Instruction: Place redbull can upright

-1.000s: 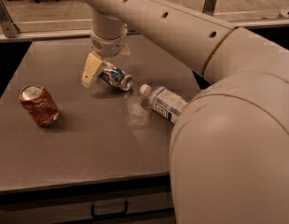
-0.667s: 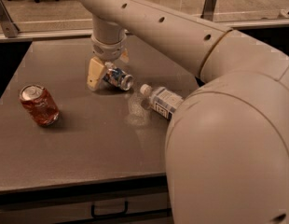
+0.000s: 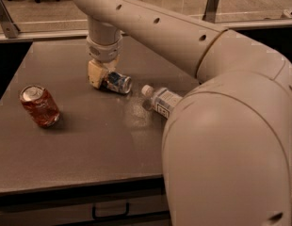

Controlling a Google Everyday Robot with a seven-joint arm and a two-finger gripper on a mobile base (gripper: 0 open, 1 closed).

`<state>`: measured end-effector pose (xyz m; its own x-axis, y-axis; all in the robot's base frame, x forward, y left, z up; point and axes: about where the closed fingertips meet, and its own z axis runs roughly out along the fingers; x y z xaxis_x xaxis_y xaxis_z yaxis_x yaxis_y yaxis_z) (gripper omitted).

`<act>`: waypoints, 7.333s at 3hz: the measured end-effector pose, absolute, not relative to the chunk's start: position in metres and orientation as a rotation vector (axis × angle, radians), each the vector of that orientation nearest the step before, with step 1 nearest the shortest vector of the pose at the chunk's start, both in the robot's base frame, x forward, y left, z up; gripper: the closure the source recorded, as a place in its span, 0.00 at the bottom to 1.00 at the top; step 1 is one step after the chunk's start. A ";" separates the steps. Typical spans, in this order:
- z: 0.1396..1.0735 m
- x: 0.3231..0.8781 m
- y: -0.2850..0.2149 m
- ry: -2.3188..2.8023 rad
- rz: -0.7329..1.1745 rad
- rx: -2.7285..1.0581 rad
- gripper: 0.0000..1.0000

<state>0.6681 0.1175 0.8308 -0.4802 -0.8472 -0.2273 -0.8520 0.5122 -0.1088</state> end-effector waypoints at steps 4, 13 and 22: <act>0.926 0.655 0.155 2.077 0.523 -1.634 1.00; 0.917 0.689 0.150 1.386 0.892 -1.283 1.00; 0.939 0.675 0.057 1.535 0.683 -1.251 0.00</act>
Offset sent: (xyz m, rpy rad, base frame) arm -0.0593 0.0503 0.1868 0.6056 -0.0076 0.7604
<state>0.6748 0.0570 0.9390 0.0344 -0.3744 -0.9266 -0.9389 0.3055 -0.1583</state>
